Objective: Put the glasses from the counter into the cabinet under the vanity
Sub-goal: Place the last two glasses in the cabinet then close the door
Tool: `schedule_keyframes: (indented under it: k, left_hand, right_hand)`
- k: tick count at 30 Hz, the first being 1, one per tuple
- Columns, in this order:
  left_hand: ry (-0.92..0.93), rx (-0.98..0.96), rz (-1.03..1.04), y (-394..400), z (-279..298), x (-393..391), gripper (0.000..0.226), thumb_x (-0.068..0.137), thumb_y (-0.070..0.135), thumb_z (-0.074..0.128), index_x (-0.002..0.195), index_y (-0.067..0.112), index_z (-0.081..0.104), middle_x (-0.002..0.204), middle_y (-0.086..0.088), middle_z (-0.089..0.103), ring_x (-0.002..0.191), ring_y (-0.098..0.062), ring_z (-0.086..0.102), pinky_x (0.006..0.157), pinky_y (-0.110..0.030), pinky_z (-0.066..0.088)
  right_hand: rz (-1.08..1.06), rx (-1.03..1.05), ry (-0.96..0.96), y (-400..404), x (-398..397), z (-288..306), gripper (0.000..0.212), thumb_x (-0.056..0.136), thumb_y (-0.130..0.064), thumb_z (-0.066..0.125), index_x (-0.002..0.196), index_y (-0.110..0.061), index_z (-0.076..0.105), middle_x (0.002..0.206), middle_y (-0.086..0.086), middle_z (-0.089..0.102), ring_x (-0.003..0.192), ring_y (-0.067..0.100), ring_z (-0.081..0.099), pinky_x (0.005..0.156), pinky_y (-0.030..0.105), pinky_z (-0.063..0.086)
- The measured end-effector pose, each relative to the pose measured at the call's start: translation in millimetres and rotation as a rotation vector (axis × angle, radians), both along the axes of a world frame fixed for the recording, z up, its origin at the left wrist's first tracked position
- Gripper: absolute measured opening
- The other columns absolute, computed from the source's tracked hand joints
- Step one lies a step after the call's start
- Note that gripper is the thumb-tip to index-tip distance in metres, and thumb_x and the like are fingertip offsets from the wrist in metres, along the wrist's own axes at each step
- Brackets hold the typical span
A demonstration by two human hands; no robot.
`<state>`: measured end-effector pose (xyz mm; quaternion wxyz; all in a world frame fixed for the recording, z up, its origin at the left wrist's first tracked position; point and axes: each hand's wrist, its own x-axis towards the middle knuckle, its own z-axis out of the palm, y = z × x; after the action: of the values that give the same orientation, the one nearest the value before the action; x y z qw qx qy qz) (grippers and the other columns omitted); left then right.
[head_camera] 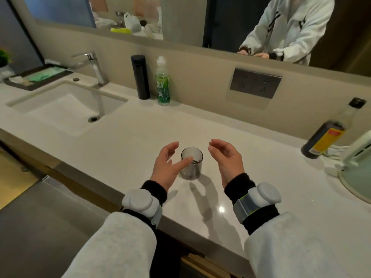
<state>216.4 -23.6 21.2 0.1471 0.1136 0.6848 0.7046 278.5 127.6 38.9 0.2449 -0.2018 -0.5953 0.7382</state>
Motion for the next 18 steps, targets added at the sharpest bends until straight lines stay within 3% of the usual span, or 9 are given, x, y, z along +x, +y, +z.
schedule_keyframes:
  k: [3, 5, 8, 11, 13, 18]
  left_hand:
    - [-0.044, -0.064, -0.036, 9.0, -19.8, -13.0, 0.072, 0.06, 0.031, 0.084, 0.123, 0.035, 0.049, 0.133, 0.015, 0.05, 0.131, -0.007, 0.04, 0.112, -0.031, 0.029]
    - [-0.078, -0.103, -0.07, 12.6, -32.1, -22.1, 0.087, 0.051, 0.039, 0.086, 0.127, 0.036, 0.045, 0.136, 0.015, 0.046, 0.134, -0.006, 0.036, 0.105, -0.026, 0.029]
    - [-0.112, -0.138, -0.135, 18.6, -46.3, -34.9, 0.1, 0.041, 0.043, 0.089, 0.129, 0.04, 0.041, 0.139, 0.014, 0.041, 0.136, -0.004, 0.031, 0.096, -0.017, 0.03]
    - [-0.143, -0.118, -0.179, 25.7, -55.0, -43.1, 0.105, 0.038, 0.036, 0.091, 0.13, 0.039, 0.04, 0.142, 0.01, 0.04, 0.125, 0.0, 0.042, 0.073, 0.003, 0.04]
    - [-0.149, -0.096, -0.216, 30.1, -58.5, -46.1, 0.108, 0.039, 0.028, 0.092, 0.133, 0.034, 0.04, 0.139, 0.007, 0.044, 0.113, 0.006, 0.049, 0.065, 0.001, 0.046]
    - [-0.132, -0.117, -0.269, 35.2, -59.9, -52.5, 0.094, 0.051, 0.005, 0.09, 0.13, 0.029, 0.046, 0.121, 0.011, 0.056, 0.105, 0.0, 0.059, 0.075, -0.009, 0.052]
  right_hand:
    - [-0.001, 0.014, -0.083, 14.0, -8.7, -22.1, 0.029, 0.081, -0.001, 0.067, 0.106, -0.015, 0.063, 0.109, 0.0, 0.066, 0.106, 0.015, 0.06, 0.092, 0.027, 0.046]
    - [0.034, 0.034, -0.148, 19.1, -10.7, -37.0, 0.042, 0.079, 0.009, 0.063, 0.115, -0.013, 0.059, 0.118, 0.001, 0.061, 0.116, 0.018, 0.055, 0.101, 0.032, 0.043]
    - [0.102, 0.047, -0.239, 22.0, -12.2, -54.6, 0.059, 0.076, 0.02, 0.053, 0.125, -0.012, 0.051, 0.128, 0.004, 0.053, 0.129, 0.02, 0.045, 0.109, 0.03, 0.033]
    - [0.151, 0.058, -0.319, 22.9, -17.1, -63.6, 0.067, 0.073, 0.024, 0.049, 0.133, -0.008, 0.045, 0.139, 0.01, 0.046, 0.136, 0.021, 0.037, 0.109, 0.028, 0.029]
    - [0.183, 0.046, -0.348, 22.8, -21.9, -65.9, 0.07, 0.073, 0.024, 0.047, 0.136, -0.007, 0.043, 0.143, 0.01, 0.043, 0.139, 0.02, 0.033, 0.111, 0.029, 0.027]
    - [0.237, 0.057, -0.404, 19.9, -35.1, -73.5, 0.075, 0.071, 0.025, 0.048, 0.138, -0.008, 0.04, 0.145, 0.011, 0.041, 0.139, 0.018, 0.033, 0.106, 0.022, 0.028]
